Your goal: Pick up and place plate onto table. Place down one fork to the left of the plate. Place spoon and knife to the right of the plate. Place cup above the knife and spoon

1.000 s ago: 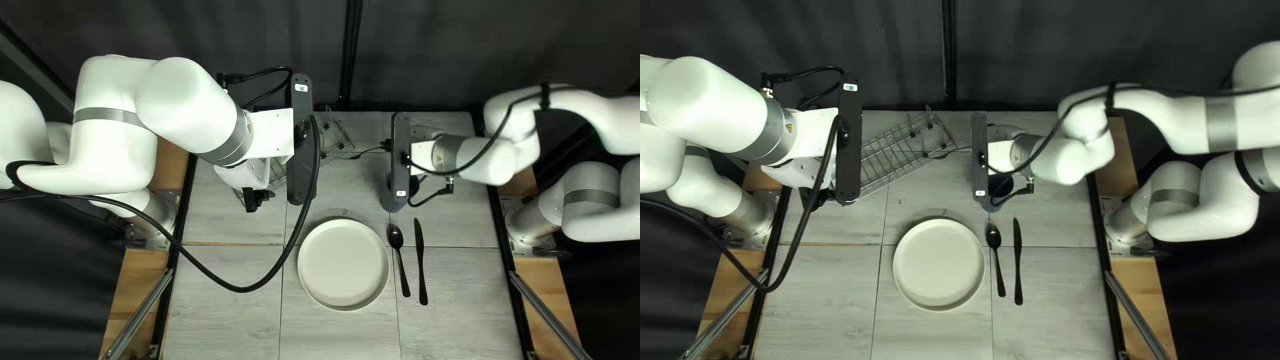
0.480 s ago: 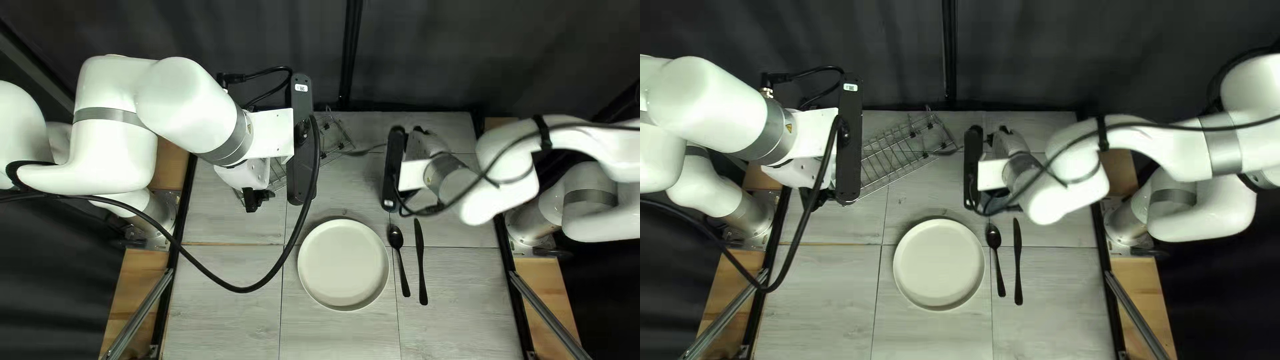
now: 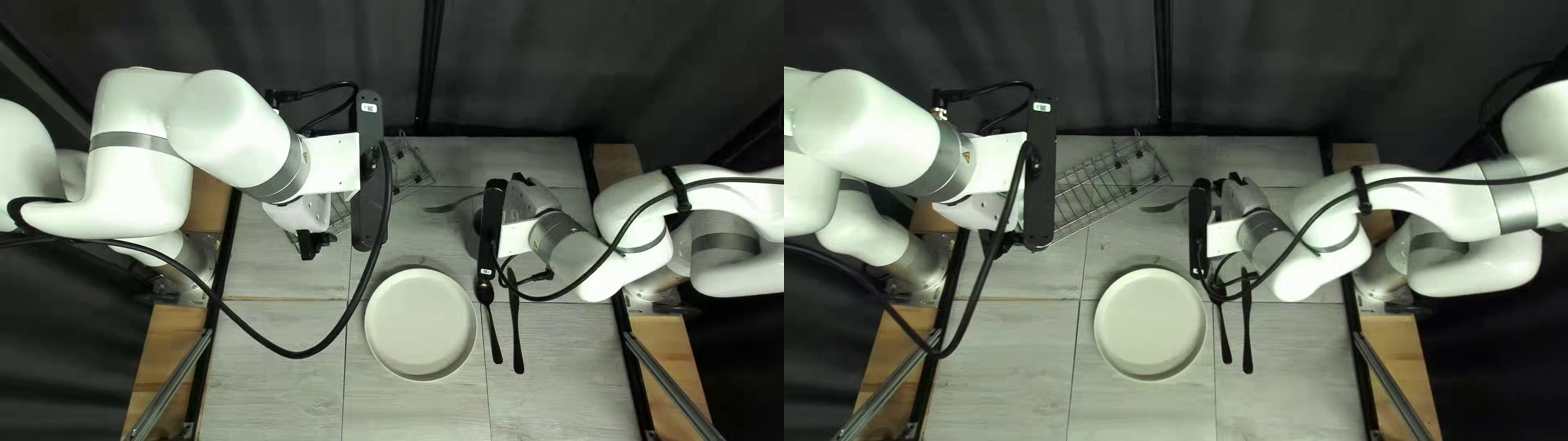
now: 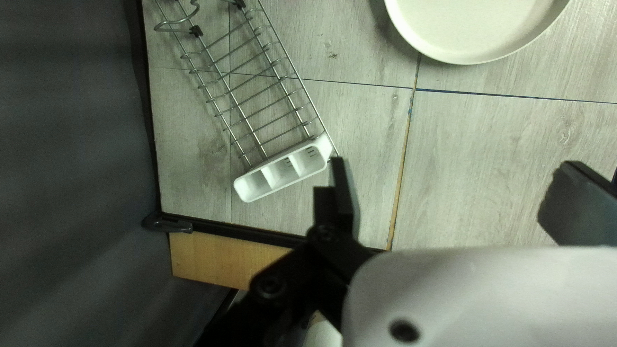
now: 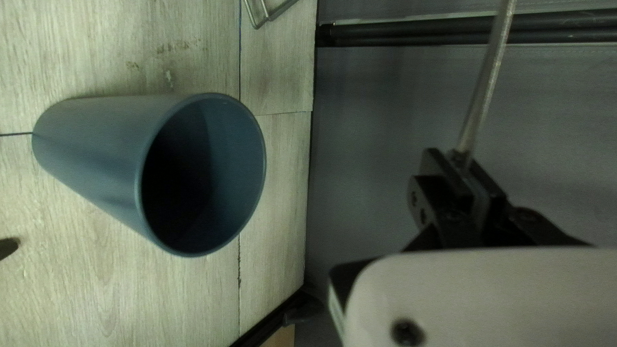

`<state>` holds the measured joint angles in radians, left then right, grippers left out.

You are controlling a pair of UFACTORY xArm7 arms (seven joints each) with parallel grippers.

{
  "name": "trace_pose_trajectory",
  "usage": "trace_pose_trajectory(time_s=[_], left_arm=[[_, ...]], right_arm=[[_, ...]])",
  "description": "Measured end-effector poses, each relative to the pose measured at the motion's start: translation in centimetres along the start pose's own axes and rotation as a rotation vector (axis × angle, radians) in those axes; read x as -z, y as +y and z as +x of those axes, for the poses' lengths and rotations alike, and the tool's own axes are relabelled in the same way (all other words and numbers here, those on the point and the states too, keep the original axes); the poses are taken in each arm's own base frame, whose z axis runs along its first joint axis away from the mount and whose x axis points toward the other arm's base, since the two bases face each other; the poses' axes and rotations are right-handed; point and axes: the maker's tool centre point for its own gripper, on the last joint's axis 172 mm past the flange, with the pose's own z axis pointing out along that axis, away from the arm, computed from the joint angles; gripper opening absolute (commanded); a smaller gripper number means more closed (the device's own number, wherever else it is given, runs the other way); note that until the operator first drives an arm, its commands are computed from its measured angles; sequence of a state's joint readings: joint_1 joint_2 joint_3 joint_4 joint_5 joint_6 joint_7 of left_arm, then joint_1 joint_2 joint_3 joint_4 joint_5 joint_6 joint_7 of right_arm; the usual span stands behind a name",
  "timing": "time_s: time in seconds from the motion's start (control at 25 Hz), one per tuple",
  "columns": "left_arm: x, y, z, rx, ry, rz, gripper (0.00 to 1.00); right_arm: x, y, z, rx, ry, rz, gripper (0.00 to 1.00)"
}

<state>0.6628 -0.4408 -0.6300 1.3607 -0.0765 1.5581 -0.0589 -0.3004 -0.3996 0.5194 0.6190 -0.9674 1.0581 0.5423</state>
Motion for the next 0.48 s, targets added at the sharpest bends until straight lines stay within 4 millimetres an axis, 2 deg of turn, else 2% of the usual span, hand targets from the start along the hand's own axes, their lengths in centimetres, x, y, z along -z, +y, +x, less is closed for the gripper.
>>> trace_pose_trajectory(time_s=[0.16, 0.28, 0.48], left_arm=[[-1.6, 1.0, 1.7, 0.114, -0.019, -0.162, 1.0], [-3.2, 0.8, 2.7, 0.172, -0.053, -0.279, 1.0], [-3.4, 0.7, 3.0, 0.182, -0.059, -0.3, 1.0]], right_arm=[[0.0, 0.0, 0.0, 0.0, 0.0, 0.0, 0.0], [0.0, 0.0, 0.0, 0.0, 0.0, 0.0, 0.0], [0.0, 0.0, 0.0, 0.0, 0.0, 0.0, 0.0]])
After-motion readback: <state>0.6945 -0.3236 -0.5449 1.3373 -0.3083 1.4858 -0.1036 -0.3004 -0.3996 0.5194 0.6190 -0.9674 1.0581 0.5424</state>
